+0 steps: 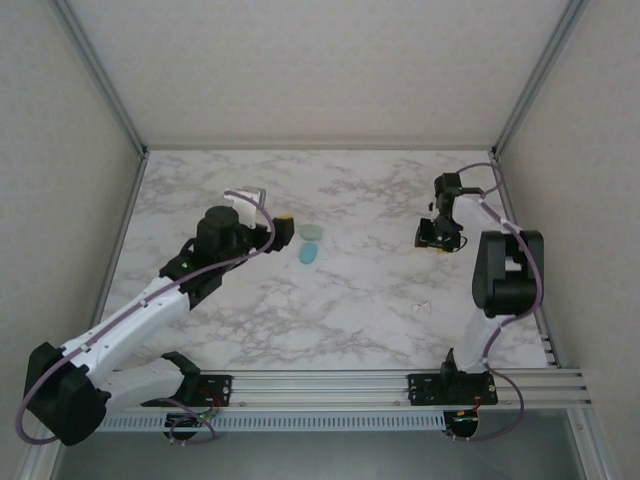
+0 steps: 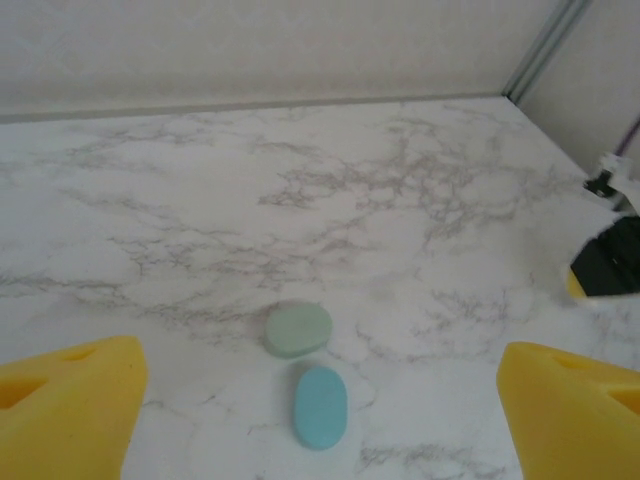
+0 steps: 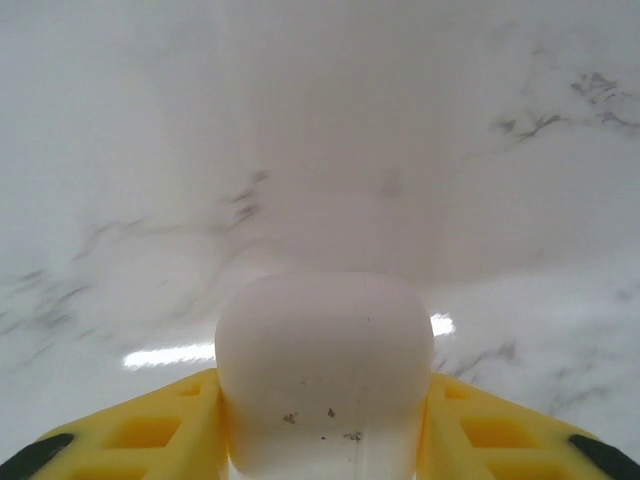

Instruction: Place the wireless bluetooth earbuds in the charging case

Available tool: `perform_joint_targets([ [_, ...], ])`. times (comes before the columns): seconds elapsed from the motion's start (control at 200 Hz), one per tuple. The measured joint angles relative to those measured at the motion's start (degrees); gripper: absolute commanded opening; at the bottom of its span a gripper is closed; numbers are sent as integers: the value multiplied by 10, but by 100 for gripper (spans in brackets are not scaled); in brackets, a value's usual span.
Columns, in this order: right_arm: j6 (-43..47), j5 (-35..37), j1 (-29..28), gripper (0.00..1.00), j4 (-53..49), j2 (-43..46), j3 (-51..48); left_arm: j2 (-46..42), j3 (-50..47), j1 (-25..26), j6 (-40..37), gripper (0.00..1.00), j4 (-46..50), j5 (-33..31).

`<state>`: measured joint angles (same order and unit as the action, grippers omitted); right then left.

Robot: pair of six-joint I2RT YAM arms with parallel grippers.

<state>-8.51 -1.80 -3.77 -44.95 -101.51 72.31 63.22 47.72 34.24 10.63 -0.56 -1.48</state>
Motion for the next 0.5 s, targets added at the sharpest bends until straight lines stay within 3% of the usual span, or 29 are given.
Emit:
perform_joint_targets([
  [0.26, 6, -55, -76, 40, 61, 235, -31, 37, 63, -7, 62, 95, 18, 10],
  [0.501, 95, -57, -181, 39, 98, 334, -46, 41, 96, -11, 81, 90, 30, 61],
])
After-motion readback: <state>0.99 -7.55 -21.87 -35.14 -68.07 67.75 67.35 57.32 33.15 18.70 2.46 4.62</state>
